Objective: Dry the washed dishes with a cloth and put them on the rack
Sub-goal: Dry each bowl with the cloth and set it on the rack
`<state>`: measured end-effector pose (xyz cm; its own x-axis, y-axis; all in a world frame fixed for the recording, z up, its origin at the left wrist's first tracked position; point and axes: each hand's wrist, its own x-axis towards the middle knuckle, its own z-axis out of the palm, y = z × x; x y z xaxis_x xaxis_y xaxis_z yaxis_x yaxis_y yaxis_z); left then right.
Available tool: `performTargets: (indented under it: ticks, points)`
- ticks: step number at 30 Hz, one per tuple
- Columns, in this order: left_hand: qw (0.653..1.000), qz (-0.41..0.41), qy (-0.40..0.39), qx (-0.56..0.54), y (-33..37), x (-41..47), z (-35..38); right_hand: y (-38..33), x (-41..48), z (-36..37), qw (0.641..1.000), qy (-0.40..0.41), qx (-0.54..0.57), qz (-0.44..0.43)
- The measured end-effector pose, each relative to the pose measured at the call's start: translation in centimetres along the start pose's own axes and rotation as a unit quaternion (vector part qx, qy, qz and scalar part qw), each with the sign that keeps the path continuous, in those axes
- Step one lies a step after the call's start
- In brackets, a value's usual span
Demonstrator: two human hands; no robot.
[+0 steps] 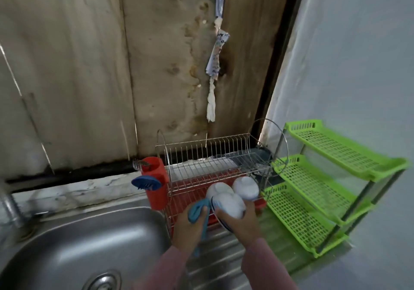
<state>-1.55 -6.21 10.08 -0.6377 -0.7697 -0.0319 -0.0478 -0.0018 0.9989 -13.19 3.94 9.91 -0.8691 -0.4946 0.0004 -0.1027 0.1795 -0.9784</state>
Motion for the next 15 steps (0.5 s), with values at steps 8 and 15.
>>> performTargets:
  ticks: [8,15]
  points:
    - [0.989,-0.059,0.131,-0.041,-2.1,1.1,1.1,2.7,6.1,2.0,0.980,-0.156,-0.121,-0.012]
    - [0.973,-0.059,0.222,-0.025,-3.6,1.1,0.9,2.8,9.1,3.8,0.934,-0.191,-0.292,-0.083]
